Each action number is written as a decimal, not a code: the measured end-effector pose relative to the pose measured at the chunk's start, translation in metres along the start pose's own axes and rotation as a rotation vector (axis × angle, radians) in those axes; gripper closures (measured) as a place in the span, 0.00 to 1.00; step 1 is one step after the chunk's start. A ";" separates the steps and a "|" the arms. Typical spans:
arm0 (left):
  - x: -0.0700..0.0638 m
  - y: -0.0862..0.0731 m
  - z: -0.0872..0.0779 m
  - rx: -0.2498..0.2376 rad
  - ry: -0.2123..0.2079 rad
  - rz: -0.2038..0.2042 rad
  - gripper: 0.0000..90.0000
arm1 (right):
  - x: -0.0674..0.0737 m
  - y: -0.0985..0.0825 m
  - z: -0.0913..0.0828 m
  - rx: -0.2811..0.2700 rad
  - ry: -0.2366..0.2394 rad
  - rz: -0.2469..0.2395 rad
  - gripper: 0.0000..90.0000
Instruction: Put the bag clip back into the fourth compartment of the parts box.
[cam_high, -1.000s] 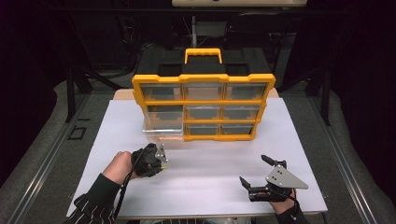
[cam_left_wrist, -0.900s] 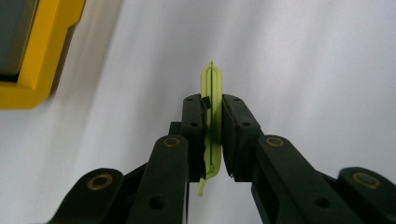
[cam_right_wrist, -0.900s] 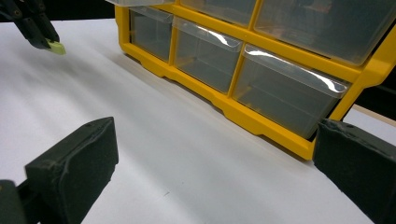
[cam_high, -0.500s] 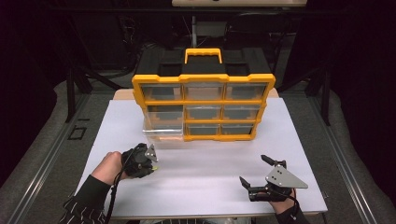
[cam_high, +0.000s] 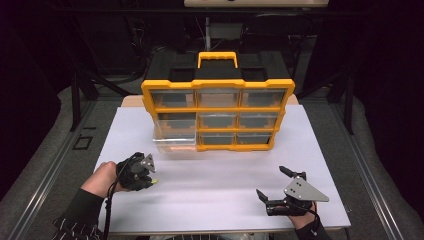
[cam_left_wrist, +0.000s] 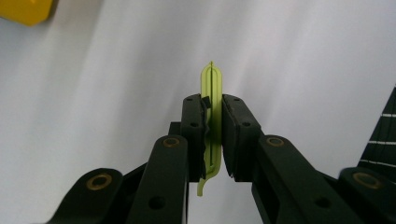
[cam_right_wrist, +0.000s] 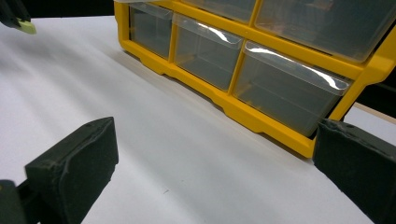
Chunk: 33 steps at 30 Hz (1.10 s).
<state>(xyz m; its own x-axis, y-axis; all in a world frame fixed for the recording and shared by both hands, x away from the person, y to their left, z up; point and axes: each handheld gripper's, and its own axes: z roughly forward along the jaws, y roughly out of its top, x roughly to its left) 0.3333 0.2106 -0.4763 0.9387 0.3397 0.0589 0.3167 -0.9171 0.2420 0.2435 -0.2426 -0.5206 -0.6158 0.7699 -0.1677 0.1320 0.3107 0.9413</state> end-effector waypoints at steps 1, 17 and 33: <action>0.001 -0.002 0.000 -0.001 0.002 -0.011 0.89 | 0.000 0.000 0.000 0.001 0.000 -0.001 0.00; 0.038 -0.016 -0.014 0.039 0.087 -0.125 0.89 | 0.000 0.000 0.003 0.011 -0.013 0.001 0.00; 0.061 -0.013 -0.044 0.056 0.111 -0.149 0.89 | 0.000 -0.002 0.004 0.034 -0.014 -0.001 0.00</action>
<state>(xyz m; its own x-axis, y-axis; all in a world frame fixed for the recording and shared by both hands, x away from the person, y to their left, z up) 0.3805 0.2528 -0.4329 0.8612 0.4903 0.1342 0.4607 -0.8643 0.2017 0.2468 -0.2409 -0.5233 -0.6053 0.7770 -0.1730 0.1577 0.3301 0.9307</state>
